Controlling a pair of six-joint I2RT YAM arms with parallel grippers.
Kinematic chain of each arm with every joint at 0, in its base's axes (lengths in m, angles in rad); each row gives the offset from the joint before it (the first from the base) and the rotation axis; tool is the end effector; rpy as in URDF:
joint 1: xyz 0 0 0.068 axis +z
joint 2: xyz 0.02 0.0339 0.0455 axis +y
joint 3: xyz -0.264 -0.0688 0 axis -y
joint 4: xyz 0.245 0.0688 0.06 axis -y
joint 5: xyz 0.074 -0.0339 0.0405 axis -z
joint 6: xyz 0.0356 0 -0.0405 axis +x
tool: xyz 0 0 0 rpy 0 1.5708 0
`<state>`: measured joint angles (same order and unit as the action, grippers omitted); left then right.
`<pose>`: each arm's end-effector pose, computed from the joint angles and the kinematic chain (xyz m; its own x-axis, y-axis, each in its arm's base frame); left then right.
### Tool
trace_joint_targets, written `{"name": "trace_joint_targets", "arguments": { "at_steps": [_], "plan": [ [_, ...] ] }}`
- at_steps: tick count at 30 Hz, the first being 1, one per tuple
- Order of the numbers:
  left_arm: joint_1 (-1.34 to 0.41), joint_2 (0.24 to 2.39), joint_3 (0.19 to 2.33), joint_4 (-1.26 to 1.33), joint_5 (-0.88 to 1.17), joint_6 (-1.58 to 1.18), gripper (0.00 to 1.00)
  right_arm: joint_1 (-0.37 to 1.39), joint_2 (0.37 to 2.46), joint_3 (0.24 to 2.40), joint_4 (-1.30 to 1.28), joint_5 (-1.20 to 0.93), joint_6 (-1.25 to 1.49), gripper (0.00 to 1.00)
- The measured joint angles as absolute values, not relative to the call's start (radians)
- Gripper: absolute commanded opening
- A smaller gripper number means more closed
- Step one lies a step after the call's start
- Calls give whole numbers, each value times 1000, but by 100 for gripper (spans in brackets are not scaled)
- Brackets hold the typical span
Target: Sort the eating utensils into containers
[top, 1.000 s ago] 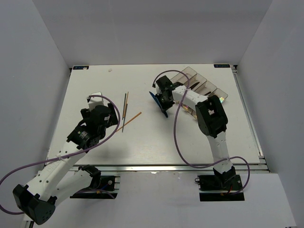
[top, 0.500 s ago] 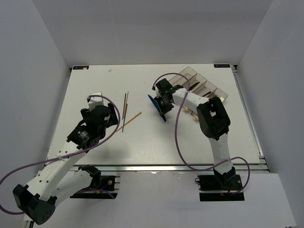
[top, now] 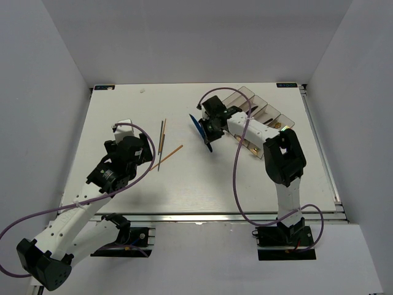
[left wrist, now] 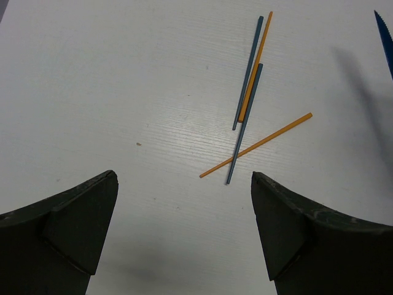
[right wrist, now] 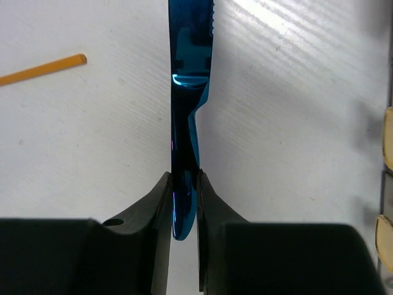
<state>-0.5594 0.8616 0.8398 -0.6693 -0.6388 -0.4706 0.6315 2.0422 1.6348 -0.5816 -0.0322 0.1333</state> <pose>0.1582 -0.0740 0.3031 -0.4981 -0.1176 -0.8591 -0.2123 0.9771 -0.0107 0.3616 0.2659 0.2152 -0.7487 -0.3830 -0.5411 -0.5093 0.8548 0.0997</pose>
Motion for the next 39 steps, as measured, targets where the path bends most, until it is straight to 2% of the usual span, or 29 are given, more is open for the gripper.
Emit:
{"name": "trace_joint_targets", "arguments": {
  "at_steps": [6,18,22,30,39],
  "plan": [
    [-559,860,840,-669,-639,-471,98,588,2020,1660,-579,-23,193,0],
    [-559,850,840,-669,-639,-471,98,314,1889,1631,-440,51,391,0],
    [-559,850,840,-669,-639,-471,98,261,1887,1549,-349,65,499,0],
    [-559,849,840,-669,-639,-471,98,231,1852,1334,-193,155,763,0],
    [-559,849,839,-669,-639,-470,98,238,1856,1339,-107,163,904,0]
  ]
}}
